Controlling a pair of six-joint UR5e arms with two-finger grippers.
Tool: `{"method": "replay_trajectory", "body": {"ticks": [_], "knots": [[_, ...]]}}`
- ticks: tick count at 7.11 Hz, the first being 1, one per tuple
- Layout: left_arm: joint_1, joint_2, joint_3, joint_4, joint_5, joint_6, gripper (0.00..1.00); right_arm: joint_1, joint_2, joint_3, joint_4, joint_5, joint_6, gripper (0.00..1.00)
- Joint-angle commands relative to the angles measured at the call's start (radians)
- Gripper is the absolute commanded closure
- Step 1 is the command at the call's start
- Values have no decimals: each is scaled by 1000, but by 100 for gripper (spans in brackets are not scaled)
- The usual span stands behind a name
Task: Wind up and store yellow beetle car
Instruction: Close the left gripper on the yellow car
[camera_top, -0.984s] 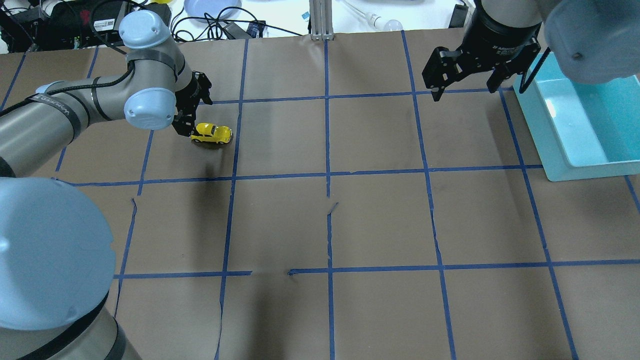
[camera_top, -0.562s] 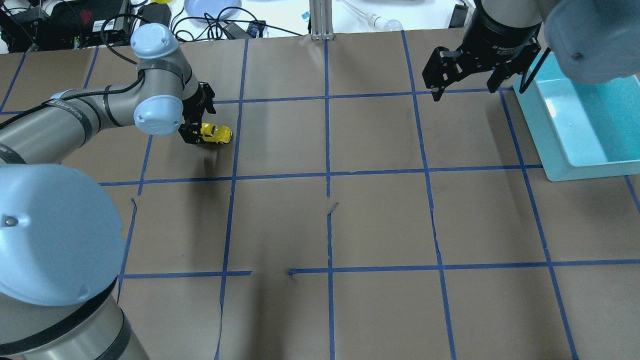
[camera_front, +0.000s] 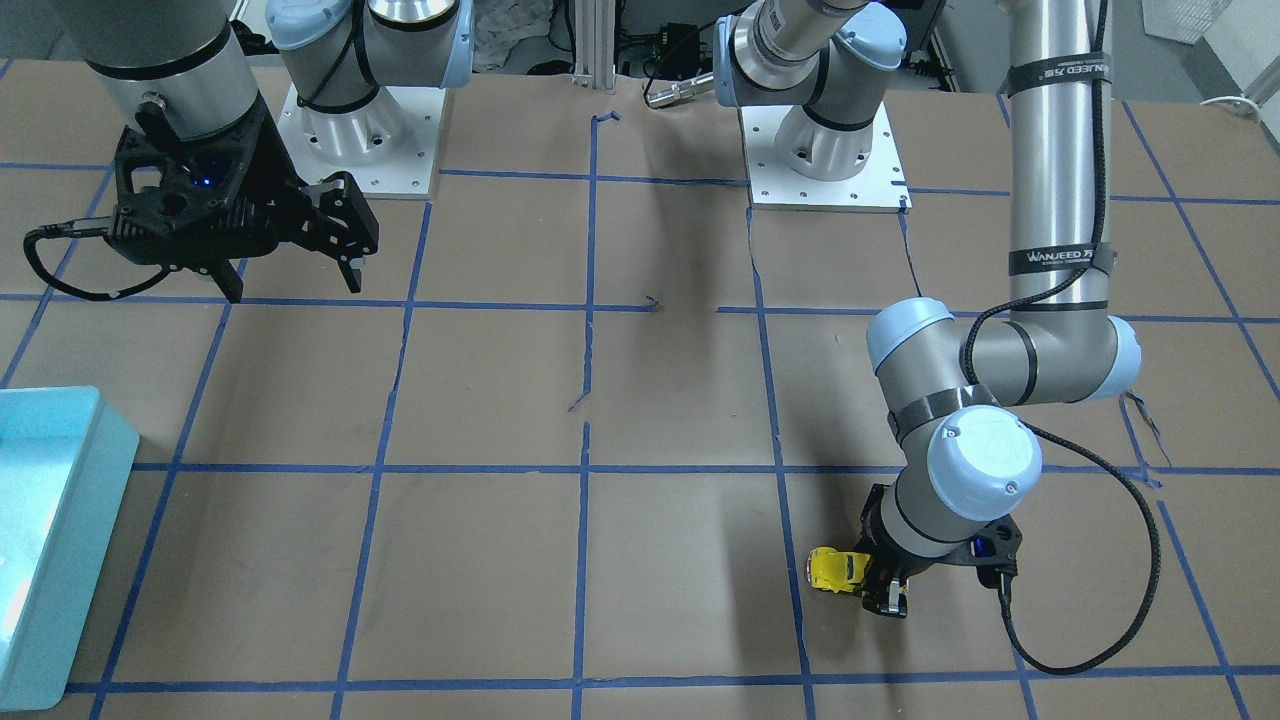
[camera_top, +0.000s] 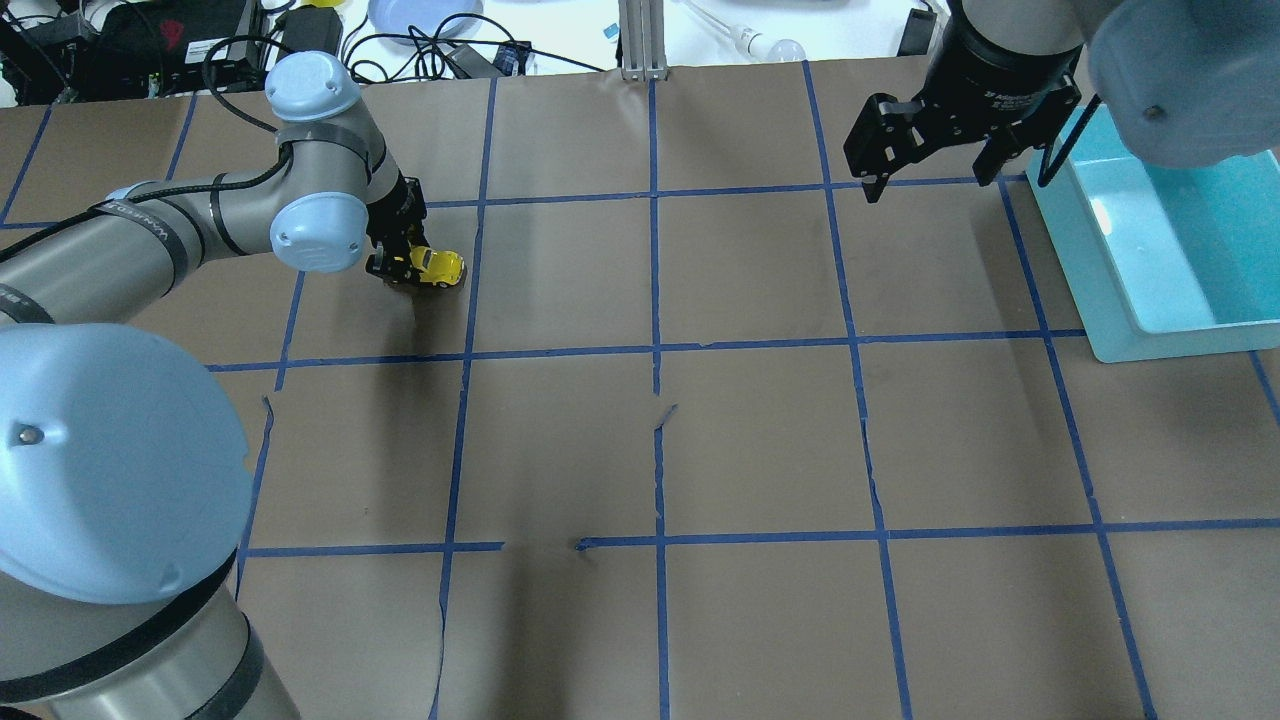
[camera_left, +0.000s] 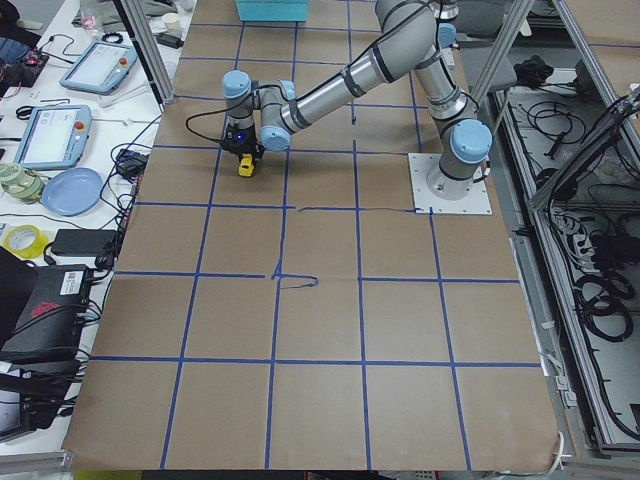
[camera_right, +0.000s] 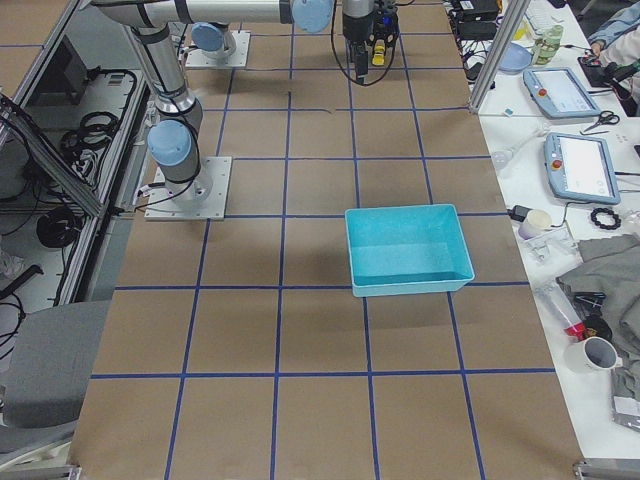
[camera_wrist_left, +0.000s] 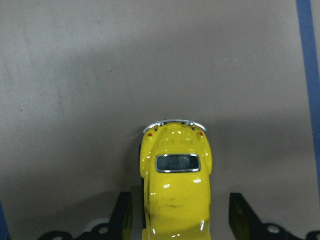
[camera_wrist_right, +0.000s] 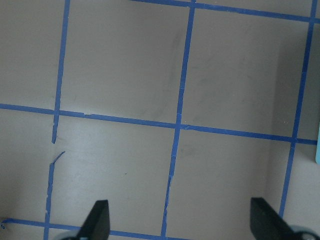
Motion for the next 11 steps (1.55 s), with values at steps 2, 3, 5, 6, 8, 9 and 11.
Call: {"method": "replay_trajectory", "body": {"ticks": [2, 3, 5, 6, 8, 9, 11], "knots": [[-3, 29, 17, -3, -61, -47, 100, 0, 0, 0, 0, 1, 0, 0], [-15, 44, 17, -3, -155, -117, 100, 0, 0, 0, 0, 1, 0, 0], [-56, 37, 7, -4, -242, -178, 100, 0, 0, 0, 0, -1, 0, 0], [-58, 24, 4, -6, -246, -181, 100, 0, 0, 0, 0, 1, 0, 0], [-49, 15, 3, -8, -237, -179, 100, 0, 0, 0, 0, -1, 0, 0], [-47, 9, 4, -6, -234, -175, 100, 0, 0, 0, -2, -1, 0, 0], [-21, -3, 9, -6, -232, -165, 100, 0, 0, 0, -2, -1, 0, 0]]}}
